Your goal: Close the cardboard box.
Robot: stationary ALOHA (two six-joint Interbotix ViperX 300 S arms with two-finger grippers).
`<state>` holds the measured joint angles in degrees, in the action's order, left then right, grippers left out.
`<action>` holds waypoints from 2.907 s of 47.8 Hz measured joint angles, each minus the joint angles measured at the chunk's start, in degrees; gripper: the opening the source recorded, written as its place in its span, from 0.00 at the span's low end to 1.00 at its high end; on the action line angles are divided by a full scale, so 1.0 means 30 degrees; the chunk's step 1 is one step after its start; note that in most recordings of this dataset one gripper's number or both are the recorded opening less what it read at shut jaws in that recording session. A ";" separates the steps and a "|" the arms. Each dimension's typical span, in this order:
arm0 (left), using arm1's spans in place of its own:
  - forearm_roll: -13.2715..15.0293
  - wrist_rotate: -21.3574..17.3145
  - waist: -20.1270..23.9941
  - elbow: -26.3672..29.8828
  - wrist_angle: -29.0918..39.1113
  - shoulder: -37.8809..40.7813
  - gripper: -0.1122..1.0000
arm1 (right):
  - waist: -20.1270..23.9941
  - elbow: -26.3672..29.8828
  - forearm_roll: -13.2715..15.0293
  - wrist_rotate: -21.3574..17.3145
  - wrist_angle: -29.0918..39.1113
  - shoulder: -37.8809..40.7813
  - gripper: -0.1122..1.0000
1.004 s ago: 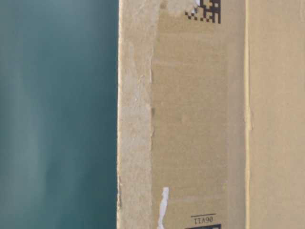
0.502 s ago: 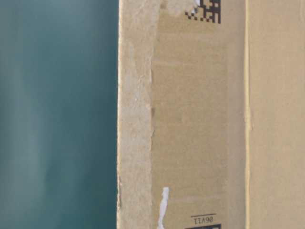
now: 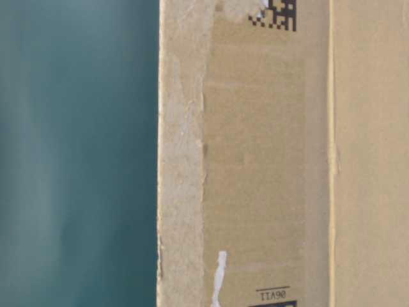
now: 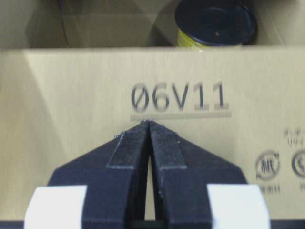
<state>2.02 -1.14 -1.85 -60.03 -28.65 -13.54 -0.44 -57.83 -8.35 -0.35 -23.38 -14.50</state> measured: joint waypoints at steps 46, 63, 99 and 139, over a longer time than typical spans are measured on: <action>0.0029 0.0117 0.0381 0.1875 0.0937 0.2432 0.10 | 0.0088 0.1260 -0.0205 0.0059 0.0205 0.2080 0.10; 0.0029 -0.0850 0.2432 0.4307 0.0937 0.4014 0.10 | 0.0088 0.1289 -0.0234 0.0029 0.0205 0.2080 0.10; -0.0029 -0.2666 0.4893 0.7822 0.0937 0.6826 0.10 | 0.0205 0.1289 -0.0234 0.0029 0.0029 0.2109 0.10; -0.0029 -0.2783 0.5479 0.7998 0.0879 0.7441 0.10 | 0.0498 0.1289 -0.0205 0.0029 0.0029 0.2109 0.10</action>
<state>1.93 -9.49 14.59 -36.04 -26.02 8.79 1.05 -53.96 -8.96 -0.26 -23.29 -8.17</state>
